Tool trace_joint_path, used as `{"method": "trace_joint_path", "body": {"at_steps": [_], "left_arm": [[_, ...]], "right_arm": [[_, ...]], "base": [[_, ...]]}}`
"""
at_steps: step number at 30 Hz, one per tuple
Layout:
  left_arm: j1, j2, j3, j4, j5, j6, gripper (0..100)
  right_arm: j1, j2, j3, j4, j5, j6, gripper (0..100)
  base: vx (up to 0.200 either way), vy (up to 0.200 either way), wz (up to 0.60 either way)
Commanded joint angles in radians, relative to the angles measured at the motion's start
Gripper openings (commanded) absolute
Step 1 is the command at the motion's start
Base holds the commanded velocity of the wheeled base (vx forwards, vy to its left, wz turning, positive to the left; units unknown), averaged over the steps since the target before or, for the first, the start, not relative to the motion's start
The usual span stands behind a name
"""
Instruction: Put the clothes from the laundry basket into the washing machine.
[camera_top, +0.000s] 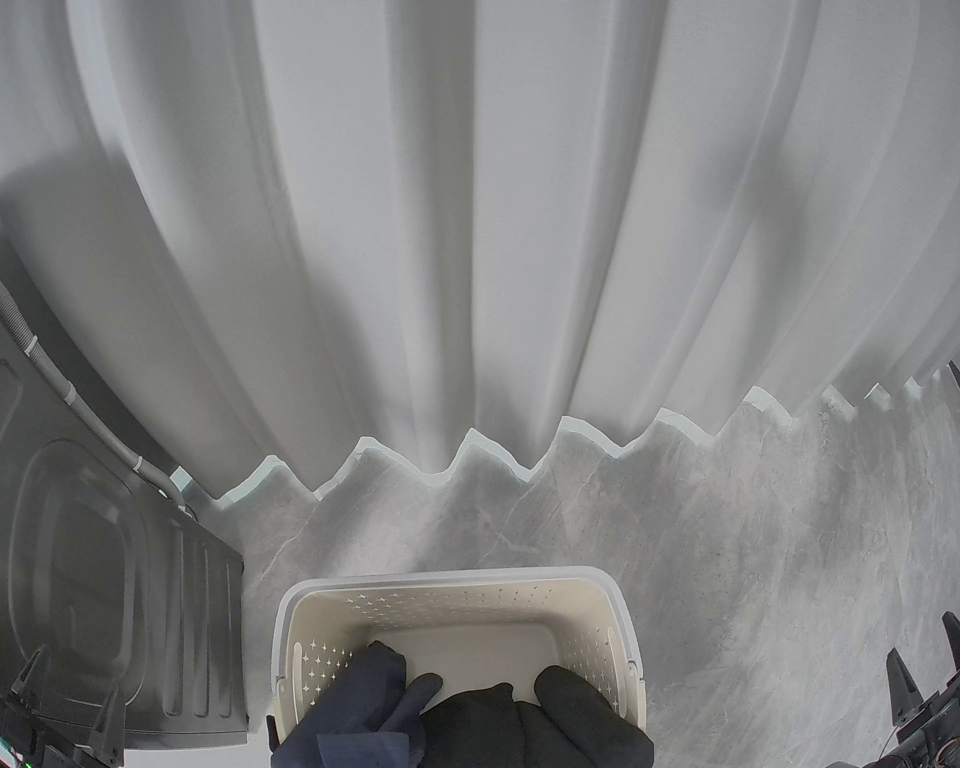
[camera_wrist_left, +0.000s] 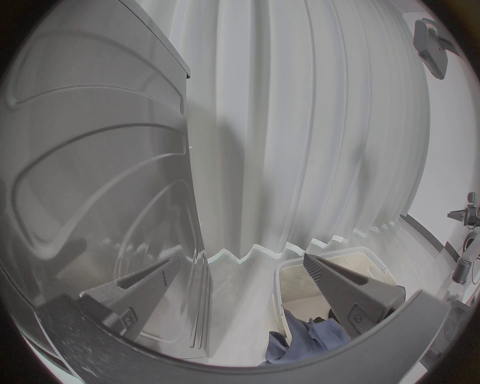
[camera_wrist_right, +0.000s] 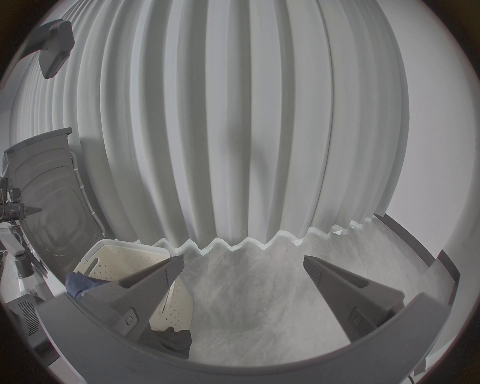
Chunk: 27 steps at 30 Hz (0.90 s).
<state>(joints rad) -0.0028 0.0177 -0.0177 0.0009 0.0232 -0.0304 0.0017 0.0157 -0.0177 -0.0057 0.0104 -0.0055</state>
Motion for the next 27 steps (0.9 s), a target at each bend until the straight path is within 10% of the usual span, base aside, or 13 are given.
{"method": "trace_joint_path", "body": {"at_steps": [1, 27], "left_arm": [[0.0, -0.015, 0.016, 0.001, 0.0, 0.0, 100], [0.0, -0.015, 0.016, -0.001, 0.0, 0.0, 100]], "right_arm": [[0.001, -0.013, 0.018, 0.0, 0.0, -0.001, 100], [0.0, -0.013, 0.018, 0.0, 0.0, -0.001, 100]], "base": [[0.0, 0.0, 0.0], [0.0, 0.0, 0.0]]}}
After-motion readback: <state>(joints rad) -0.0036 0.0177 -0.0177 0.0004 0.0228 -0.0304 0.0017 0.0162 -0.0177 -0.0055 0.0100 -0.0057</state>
